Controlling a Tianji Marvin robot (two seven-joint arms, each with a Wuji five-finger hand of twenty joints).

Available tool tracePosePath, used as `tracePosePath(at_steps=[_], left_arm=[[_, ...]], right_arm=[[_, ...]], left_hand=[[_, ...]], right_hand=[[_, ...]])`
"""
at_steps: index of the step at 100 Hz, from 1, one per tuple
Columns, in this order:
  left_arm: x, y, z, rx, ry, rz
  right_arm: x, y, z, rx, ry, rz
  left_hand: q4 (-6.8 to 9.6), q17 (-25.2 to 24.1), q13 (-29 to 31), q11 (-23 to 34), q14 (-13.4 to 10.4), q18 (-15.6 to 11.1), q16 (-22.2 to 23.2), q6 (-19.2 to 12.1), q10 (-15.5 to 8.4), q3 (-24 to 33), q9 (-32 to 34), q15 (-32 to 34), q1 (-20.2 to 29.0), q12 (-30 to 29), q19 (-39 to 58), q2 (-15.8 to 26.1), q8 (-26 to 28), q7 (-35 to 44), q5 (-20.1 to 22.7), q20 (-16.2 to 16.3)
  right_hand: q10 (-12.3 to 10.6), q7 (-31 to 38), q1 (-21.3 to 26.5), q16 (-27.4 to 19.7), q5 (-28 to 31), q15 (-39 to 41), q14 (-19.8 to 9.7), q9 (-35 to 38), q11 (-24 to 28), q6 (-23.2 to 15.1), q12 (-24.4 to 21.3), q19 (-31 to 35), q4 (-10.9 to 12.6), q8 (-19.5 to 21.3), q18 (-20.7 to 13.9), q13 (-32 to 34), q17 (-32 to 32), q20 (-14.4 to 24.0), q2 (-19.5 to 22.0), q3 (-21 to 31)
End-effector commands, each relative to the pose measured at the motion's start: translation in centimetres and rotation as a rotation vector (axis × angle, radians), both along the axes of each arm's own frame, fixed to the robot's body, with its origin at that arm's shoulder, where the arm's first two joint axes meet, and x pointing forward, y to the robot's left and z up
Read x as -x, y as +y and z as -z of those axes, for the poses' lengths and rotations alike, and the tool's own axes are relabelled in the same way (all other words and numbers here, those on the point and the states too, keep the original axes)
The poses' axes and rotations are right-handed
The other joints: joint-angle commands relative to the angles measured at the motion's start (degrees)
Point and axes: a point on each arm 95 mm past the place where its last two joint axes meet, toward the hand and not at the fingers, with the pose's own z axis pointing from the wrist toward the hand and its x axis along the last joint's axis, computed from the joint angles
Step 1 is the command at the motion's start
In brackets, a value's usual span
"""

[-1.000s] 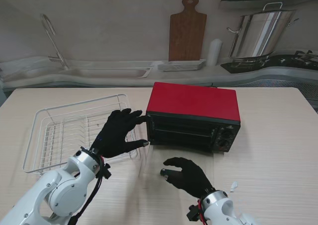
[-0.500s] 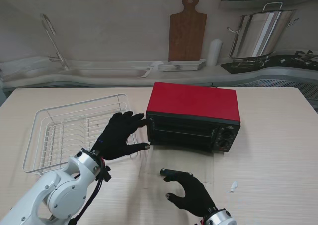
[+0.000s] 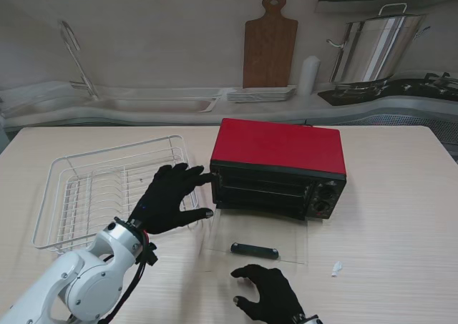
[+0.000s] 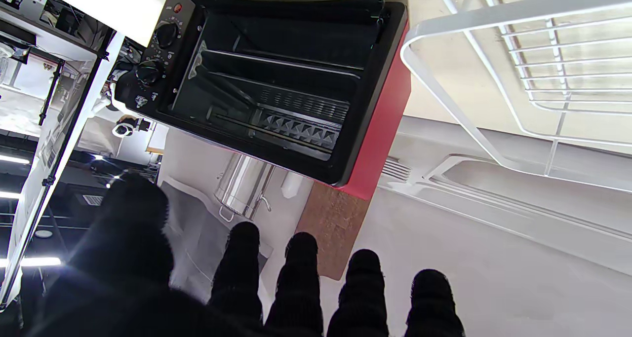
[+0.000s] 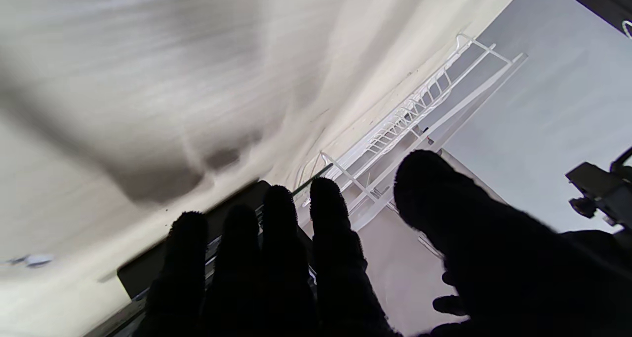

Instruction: Slide the trays into the oven

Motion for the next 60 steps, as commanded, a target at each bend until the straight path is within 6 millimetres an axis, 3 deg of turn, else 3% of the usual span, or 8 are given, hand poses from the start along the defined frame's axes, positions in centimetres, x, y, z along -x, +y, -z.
tracePosePath(at_steps=[1,60], left_arm=[[0.4,-0.3,0.3,-0.002,0.016,0.004],[0.7,0.0,1.1,-0.002,0.01,0.003]], right_arm=[[0.2,0.3,0.5,0.017,0.02,-0.013],[-0.9,0.6,2.1,0.121,-0.01,0.034]], left_hand=[[1.24,-1.2,-1.9,-1.1,-2.0,-1.2,-1.0,0.2,-0.1,-1.4,-1.6,-1.6,0.5,-1.2,-3.0,2.2,0.4,-0.8,-0.8,-0.6],[1.34,-1.2,-1.8,-1.0,-2.0,-1.2,-1.0,0.2,-0.2,-1.7,-1.5,-1.6,0.6,-1.1,-3.0,2.3,0.5,-0.8,-0.8,-0.6]], right_hand=[[-2.3,-1.3,-2.0,-1.5,-2.4,-2.4,-3.3,-2.5,-1.4,-1.2,-0.7,-2.1,3.8,-0.9,-3.3,-3.7,-1.9,-1.3,1.3,-1.9],[-2.6,-1.1,-2.5,-3.7,-5.4,-5.8,-3.9,-5.4,-1.6,-1.0,-0.9,-3.2,4.9,-2.0,-4.4,-4.6,-2.8,-2.6,4.7,-4.7]])
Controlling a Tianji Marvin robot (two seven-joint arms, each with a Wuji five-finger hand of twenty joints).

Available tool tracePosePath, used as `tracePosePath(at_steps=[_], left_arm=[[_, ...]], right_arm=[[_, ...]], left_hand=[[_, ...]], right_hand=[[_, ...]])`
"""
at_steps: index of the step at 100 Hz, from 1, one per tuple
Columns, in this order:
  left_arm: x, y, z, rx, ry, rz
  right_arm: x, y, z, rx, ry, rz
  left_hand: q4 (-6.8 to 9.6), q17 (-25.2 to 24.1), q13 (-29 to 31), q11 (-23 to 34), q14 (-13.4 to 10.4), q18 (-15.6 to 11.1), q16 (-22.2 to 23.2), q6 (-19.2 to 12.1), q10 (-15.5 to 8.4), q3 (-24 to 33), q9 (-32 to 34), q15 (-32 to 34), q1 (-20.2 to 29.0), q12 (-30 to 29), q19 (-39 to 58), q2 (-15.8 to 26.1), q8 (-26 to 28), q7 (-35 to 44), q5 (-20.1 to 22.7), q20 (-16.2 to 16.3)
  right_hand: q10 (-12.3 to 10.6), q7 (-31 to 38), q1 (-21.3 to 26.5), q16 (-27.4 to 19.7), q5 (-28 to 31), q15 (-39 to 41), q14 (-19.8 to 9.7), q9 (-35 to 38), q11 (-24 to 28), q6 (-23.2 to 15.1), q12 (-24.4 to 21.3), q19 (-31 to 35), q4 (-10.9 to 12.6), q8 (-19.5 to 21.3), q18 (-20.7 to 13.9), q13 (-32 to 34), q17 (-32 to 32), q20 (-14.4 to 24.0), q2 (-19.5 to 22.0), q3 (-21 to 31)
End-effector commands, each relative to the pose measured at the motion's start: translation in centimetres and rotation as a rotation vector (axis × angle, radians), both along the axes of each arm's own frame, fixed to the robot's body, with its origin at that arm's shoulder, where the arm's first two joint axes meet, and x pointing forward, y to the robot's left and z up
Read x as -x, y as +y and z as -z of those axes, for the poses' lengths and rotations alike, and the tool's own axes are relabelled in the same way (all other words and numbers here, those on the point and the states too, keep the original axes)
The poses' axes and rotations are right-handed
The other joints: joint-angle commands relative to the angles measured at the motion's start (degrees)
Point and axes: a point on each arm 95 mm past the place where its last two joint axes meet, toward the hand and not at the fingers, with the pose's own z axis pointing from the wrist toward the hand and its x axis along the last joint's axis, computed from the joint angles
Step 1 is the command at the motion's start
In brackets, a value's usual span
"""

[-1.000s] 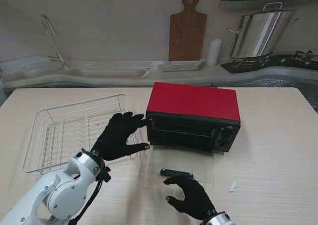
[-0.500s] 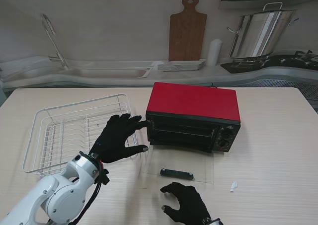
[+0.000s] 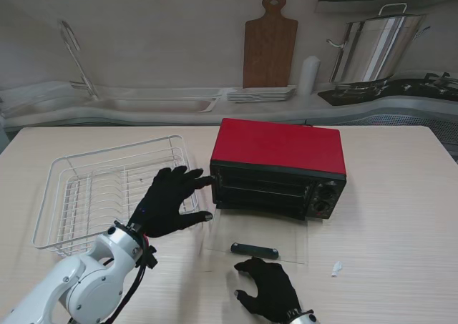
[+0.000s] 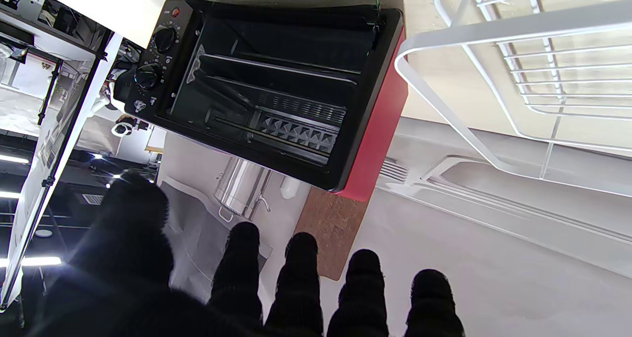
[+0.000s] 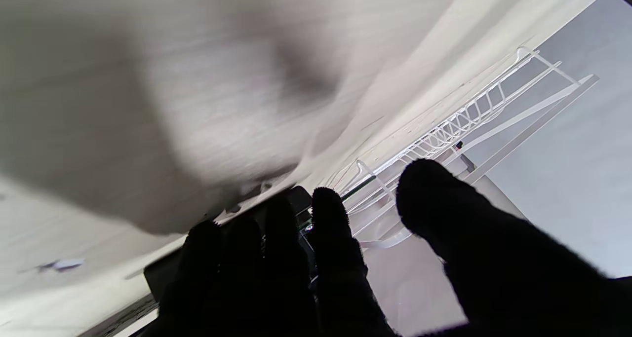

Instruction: Slide the trays into the oven

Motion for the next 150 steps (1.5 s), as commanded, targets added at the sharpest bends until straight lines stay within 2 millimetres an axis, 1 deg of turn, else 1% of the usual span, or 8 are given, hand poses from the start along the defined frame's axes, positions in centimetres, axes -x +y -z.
tracePosePath(at_steps=[1,38,78,109,138,150], left_arm=[[0.4,-0.2,0.3,-0.002,0.017,0.006],[0.5,0.0,0.6,-0.005,0.013,0.002],[0.6,0.1,0.3,0.0,-0.005,-0.003],[0.6,0.2,0.3,-0.001,-0.013,-0.003],[0.6,0.4,0.2,0.001,-0.017,-0.002],[0.6,0.4,0.2,0.001,-0.018,-0.002]], right_arm=[[0.4,0.3,0.5,-0.002,0.022,0.001],[0.5,0.0,-0.5,-0.013,-0.065,0.031],[1.1,-0.3,-2.7,-0.061,-0.162,0.054],[0.6,-0.5,-3.9,-0.061,-0.223,0.091],[-0.3,-0.6,-4.8,-0.052,-0.266,0.128],[-0.9,-0.6,-5.2,-0.05,-0.277,0.149]], left_hand=[[1.34,-1.2,-1.8,-1.0,-2.0,-1.2,-1.0,0.2,-0.3,-1.6,-1.6,-1.6,0.6,-1.1,-3.0,2.3,0.5,-0.8,-0.8,-0.6],[1.37,-1.2,-1.8,-1.0,-2.0,-1.2,-1.0,0.2,-0.2,-1.7,-1.5,-1.6,0.7,-1.1,-3.0,2.3,0.5,-0.8,-0.8,-0.6],[1.39,-1.2,-1.8,-1.0,-2.0,-1.2,-1.0,0.2,-0.2,-1.8,-1.5,-1.6,0.7,-1.1,-2.9,2.3,0.5,-0.8,-0.7,-0.6],[1.41,-1.2,-1.7,-1.0,-2.0,-1.1,-1.0,0.2,0.0,-1.8,-1.4,-1.6,0.8,-1.1,-2.9,2.3,0.5,-0.8,-0.7,-0.6],[1.4,-1.2,-1.7,-1.0,-2.0,-1.1,-1.0,0.3,-0.2,-1.9,-1.4,-1.6,0.7,-1.1,-2.9,2.3,0.5,-0.8,-0.6,-0.5],[1.4,-1.2,-1.7,-1.0,-2.0,-1.1,-1.0,0.3,-0.1,-1.9,-1.3,-1.6,0.8,-1.1,-2.9,2.2,0.5,-0.8,-0.6,-0.5]], right_hand=[[-1.7,0.3,-1.7,-0.9,-1.6,-1.4,-2.3,-1.7,0.4,-1.0,0.0,-1.0,1.9,-0.7,2.8,-2.2,-0.5,-1.4,1.0,-1.4],[-1.8,0.8,-1.6,-0.9,-2.2,-1.4,-2.3,-2.5,0.7,-1.0,0.1,-0.9,2.2,-1.1,2.6,-2.8,-0.9,-1.5,1.1,-1.6],[-1.7,1.2,-1.5,-0.9,-1.7,-1.3,-2.1,-2.0,0.8,-0.9,0.0,-0.7,2.4,-1.5,2.9,-2.3,-0.7,-1.5,0.8,-1.0],[-1.6,1.2,-1.6,-0.8,-1.4,-1.1,-2.0,-1.5,0.7,-0.9,-0.1,-0.4,2.4,-1.8,3.1,-1.9,-0.4,-1.4,0.6,-0.8],[-1.5,1.1,-1.7,-0.8,-1.3,-1.2,-1.9,-1.4,0.6,-0.8,-0.1,-0.3,2.5,-2.0,3.3,-1.9,-0.3,-1.4,0.4,-0.5],[-1.4,1.1,-1.7,-0.8,-1.2,-1.2,-1.8,-1.3,0.5,-0.7,-0.1,-0.2,2.5,-2.1,3.5,-1.7,-0.2,-1.4,0.3,-0.3]])
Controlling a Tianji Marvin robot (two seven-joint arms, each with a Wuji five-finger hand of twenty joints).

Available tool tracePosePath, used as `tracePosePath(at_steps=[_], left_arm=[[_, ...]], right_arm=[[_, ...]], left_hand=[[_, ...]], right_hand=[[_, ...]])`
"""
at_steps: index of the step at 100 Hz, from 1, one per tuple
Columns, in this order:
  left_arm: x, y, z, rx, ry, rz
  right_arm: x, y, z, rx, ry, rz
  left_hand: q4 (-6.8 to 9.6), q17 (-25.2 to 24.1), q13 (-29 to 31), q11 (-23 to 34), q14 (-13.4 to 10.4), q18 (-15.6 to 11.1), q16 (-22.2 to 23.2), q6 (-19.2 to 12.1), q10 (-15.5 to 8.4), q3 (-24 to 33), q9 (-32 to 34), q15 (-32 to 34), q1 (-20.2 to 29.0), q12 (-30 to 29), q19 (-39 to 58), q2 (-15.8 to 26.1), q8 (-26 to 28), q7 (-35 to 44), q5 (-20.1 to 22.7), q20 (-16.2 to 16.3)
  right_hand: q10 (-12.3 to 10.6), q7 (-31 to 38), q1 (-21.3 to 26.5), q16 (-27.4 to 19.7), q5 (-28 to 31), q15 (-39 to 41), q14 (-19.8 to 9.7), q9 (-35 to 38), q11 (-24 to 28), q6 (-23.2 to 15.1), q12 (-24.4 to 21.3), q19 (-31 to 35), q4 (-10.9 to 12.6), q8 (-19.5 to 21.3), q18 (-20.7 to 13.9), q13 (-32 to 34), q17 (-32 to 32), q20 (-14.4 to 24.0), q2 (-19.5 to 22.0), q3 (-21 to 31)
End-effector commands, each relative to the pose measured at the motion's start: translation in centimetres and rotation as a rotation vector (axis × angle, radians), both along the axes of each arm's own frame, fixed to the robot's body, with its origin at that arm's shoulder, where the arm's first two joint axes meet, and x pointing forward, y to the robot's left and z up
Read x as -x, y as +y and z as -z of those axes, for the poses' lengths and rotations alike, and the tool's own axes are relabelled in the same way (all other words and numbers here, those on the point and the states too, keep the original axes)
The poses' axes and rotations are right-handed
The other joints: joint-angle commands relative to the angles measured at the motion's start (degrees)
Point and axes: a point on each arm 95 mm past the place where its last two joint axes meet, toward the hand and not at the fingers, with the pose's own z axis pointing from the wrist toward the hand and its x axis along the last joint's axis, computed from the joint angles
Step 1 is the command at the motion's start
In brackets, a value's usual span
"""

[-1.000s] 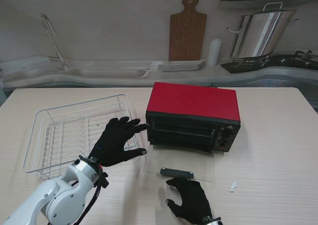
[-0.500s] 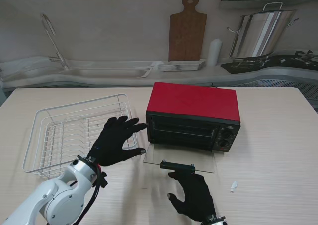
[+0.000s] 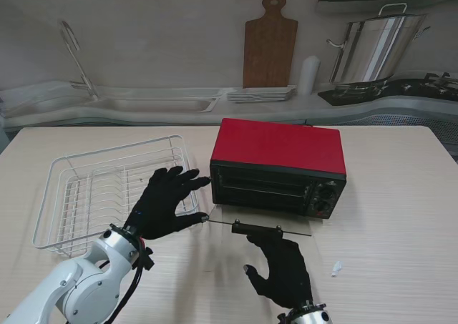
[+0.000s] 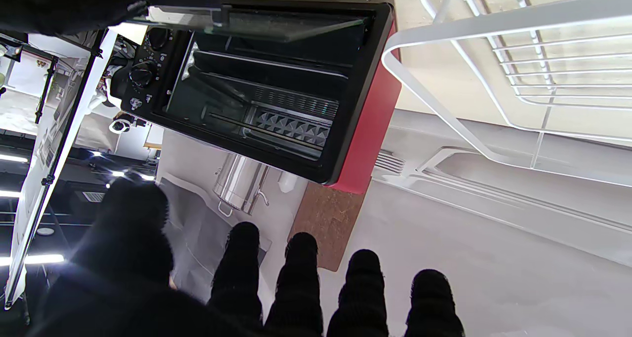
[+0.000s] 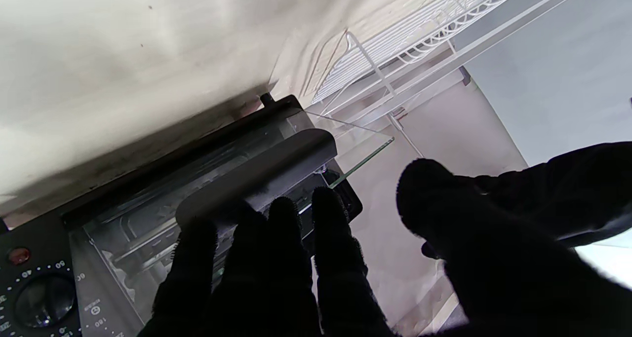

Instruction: Slide the trays into the oven

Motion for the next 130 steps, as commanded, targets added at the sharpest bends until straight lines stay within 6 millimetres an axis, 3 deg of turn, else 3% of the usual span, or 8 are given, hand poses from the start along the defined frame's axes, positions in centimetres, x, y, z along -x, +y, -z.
tracePosePath(at_steps=[1,95,130], left_arm=[[0.3,-0.2,0.0,0.003,0.011,0.007],[-0.1,-0.2,0.3,0.003,0.021,0.01],[-0.3,-0.3,0.4,0.002,0.024,0.01]], right_arm=[[-0.6,0.3,-0.5,-0.008,-0.003,0.013],[-7.3,1.1,-3.3,0.028,0.008,0.137],[-8.3,1.5,-3.9,0.042,-0.005,0.151]], left_hand=[[1.4,-1.2,-1.7,-1.0,-2.0,-1.1,-1.0,0.2,-0.2,-1.8,-1.4,-1.6,0.7,-1.1,-2.9,2.2,0.5,-0.8,-0.6,-0.5],[1.41,-1.2,-1.7,-1.0,-2.0,-1.2,-1.0,0.2,-0.1,-1.8,-1.3,-1.5,0.7,-1.1,-2.9,2.2,0.5,-0.8,-0.6,-0.5],[1.42,-1.2,-1.7,-1.0,-2.0,-1.2,-1.0,0.2,-0.1,-1.8,-1.4,-1.6,0.7,-1.1,-2.9,2.3,0.5,-0.8,-0.7,-0.5]], right_hand=[[0.0,0.4,-1.7,-1.2,-1.2,-3.3,1.5,-0.6,0.1,-0.8,-0.1,-2.8,2.5,-1.1,0.5,-2.1,-1.2,-1.6,0.2,-0.3],[0.1,0.0,-2.0,-0.8,-0.6,-2.5,1.9,0.4,-0.5,-0.9,-0.4,-2.8,2.7,-1.4,1.5,-1.5,-0.5,-1.6,0.2,-0.6],[0.0,0.0,-2.1,-0.8,-0.7,-2.6,1.7,0.3,-0.5,-0.9,-0.3,-2.8,2.8,-1.3,1.5,-1.5,-0.5,-1.6,0.2,-0.6]])
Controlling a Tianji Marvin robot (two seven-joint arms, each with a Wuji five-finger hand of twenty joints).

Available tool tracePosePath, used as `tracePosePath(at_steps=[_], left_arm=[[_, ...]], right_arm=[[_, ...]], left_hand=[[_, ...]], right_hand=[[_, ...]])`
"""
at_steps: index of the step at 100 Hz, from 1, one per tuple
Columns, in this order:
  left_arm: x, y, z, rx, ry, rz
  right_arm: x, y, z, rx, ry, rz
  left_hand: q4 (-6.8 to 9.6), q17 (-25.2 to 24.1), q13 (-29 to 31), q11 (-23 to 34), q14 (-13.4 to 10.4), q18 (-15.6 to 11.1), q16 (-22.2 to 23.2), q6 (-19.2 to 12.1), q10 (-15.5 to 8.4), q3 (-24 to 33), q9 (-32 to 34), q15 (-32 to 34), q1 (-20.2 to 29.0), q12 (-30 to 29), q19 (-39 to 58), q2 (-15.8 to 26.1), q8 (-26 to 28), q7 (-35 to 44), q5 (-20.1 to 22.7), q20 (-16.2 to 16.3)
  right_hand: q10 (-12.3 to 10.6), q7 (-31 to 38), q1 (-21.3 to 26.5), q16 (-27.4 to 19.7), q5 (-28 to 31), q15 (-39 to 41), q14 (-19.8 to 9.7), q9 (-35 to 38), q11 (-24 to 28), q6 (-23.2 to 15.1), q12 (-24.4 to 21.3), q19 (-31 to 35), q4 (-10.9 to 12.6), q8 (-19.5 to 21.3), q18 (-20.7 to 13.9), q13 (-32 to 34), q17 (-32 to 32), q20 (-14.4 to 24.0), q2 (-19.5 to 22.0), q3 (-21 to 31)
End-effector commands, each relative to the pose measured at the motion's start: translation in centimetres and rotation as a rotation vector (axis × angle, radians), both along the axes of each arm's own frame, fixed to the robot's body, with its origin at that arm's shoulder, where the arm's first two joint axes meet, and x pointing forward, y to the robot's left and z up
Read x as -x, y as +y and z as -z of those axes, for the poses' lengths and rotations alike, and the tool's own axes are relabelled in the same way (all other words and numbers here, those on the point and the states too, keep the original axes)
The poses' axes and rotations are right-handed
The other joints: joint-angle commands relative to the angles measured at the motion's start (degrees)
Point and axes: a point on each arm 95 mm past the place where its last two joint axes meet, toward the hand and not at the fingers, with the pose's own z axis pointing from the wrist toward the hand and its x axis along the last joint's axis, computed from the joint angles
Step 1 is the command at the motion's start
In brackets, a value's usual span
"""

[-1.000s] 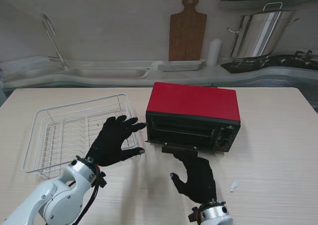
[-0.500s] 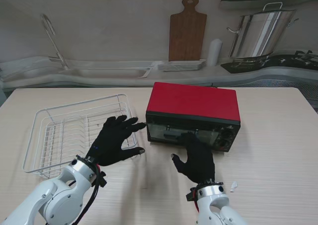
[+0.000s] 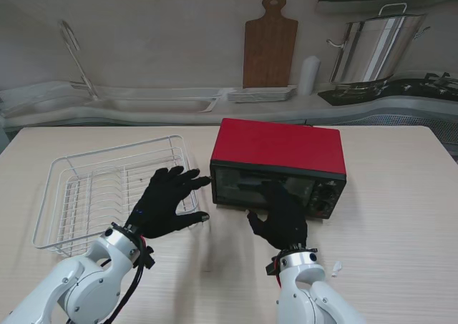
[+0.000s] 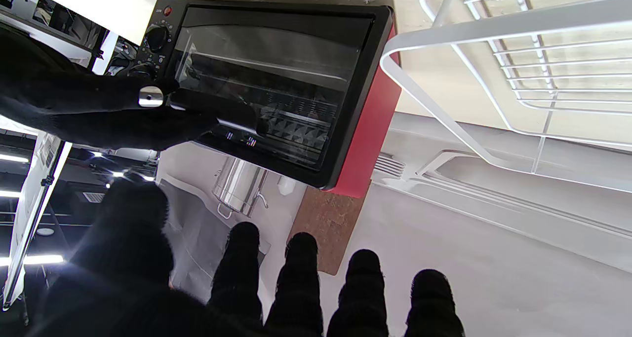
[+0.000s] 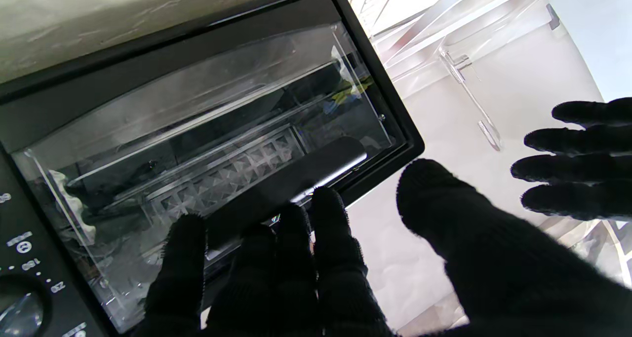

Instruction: Slide the trays into the oven

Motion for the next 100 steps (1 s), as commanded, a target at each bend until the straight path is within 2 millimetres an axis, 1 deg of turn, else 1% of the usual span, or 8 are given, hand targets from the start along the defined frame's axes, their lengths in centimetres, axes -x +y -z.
tracePosePath(at_steps=[1,30,45,53,60,80,100], left_arm=[[0.2,-0.2,0.1,0.0,0.016,0.006],[0.2,-0.3,0.1,0.001,0.017,0.006],[0.2,-0.3,0.1,0.003,0.017,0.005],[0.2,-0.3,0.1,0.003,0.016,0.005],[0.3,-0.3,0.0,0.003,0.015,0.005],[0.4,-0.3,0.0,0.008,0.015,0.004],[0.7,-0.4,0.0,0.012,0.013,0.002]], right_arm=[[0.4,0.4,0.9,0.001,0.037,-0.01],[0.1,0.6,0.5,0.005,0.007,-0.004],[-0.1,0.8,0.5,0.005,-0.013,0.003],[-0.2,0.8,0.4,0.004,-0.022,0.006],[-0.2,0.8,0.2,0.004,-0.033,0.008],[0.3,0.7,-0.4,-0.008,-0.057,0.004],[1.3,0.5,-1.1,-0.031,-0.058,-0.015]], left_hand=[[1.43,-1.2,-1.7,-1.0,-1.9,-1.2,-1.0,0.2,-0.1,-1.8,-1.4,-1.5,0.8,-1.1,-2.9,2.3,0.5,-0.8,-0.6,-0.5],[1.42,-1.2,-1.7,-1.0,-2.0,-1.2,-1.0,0.2,-0.2,-1.8,-1.4,-1.5,0.7,-1.1,-2.9,2.3,0.5,-0.8,-0.7,-0.5],[1.43,-1.2,-1.8,-1.0,-1.9,-1.2,-1.0,0.3,-0.1,-1.8,-1.4,-1.6,0.7,-1.1,-2.9,2.3,0.5,-0.8,-0.7,-0.5],[1.42,-1.2,-1.7,-1.0,-2.0,-1.2,-1.0,0.2,-0.1,-1.8,-1.4,-1.5,0.7,-1.1,-2.9,2.3,0.5,-0.8,-0.7,-0.5],[1.42,-1.2,-1.8,-1.0,-2.0,-1.2,-1.0,0.2,-0.3,-1.8,-1.5,-1.6,0.7,-1.1,-2.9,2.3,0.5,-0.8,-0.8,-0.5],[1.43,-1.2,-1.7,-1.0,-1.9,-1.2,-1.0,0.2,-0.1,-1.8,-1.4,-1.5,0.7,-1.1,-2.9,2.3,0.5,-0.9,-0.7,-0.6],[1.44,-1.2,-1.7,-1.0,-1.9,-1.2,-1.0,0.2,-0.1,-1.8,-1.4,-1.5,0.7,-1.1,-2.9,2.3,0.5,-0.8,-0.7,-0.5]], right_hand=[[4.2,-0.6,-2.1,1.1,-0.7,3.2,5.1,1.8,2.1,-0.9,0.6,-2.7,2.2,-0.8,-3.4,0.5,-1.1,-1.5,0.2,-0.5],[3.9,-0.8,-2.3,0.8,-1.4,2.6,4.6,0.5,1.7,-1.3,0.5,-3.3,2.1,-0.8,-3.7,-0.7,-1.8,-1.8,0.0,-0.4],[3.0,-1.1,-2.6,0.4,-2.7,1.7,3.4,-1.5,1.3,-1.6,0.3,-4.9,2.0,-0.9,-4.4,-2.2,-2.9,-2.6,0.2,-0.5],[2.2,-1.6,-2.7,-0.1,-4.2,0.8,2.6,-3.0,0.6,-1.8,0.1,-6.1,1.9,-1.1,-5.0,-3.3,-3.5,-3.2,0.3,-0.8],[2.1,-1.7,-2.7,-0.3,-4.6,0.6,2.4,-3.2,0.5,-2.0,-0.1,-6.6,1.9,-1.3,-5.1,-3.3,-3.5,-3.5,0.4,-1.0],[2.2,-1.3,-3.0,-0.6,-4.5,0.3,2.5,-2.9,0.5,-1.9,-0.2,-6.9,1.8,-1.4,-5.1,-3.0,-3.4,-3.8,0.4,-1.2],[2.6,-1.3,-3.0,-0.6,-4.2,0.3,2.8,-2.5,0.4,-1.8,-0.3,-6.8,1.7,-1.7,-4.9,-2.7,-3.1,-3.9,0.7,-1.6]])
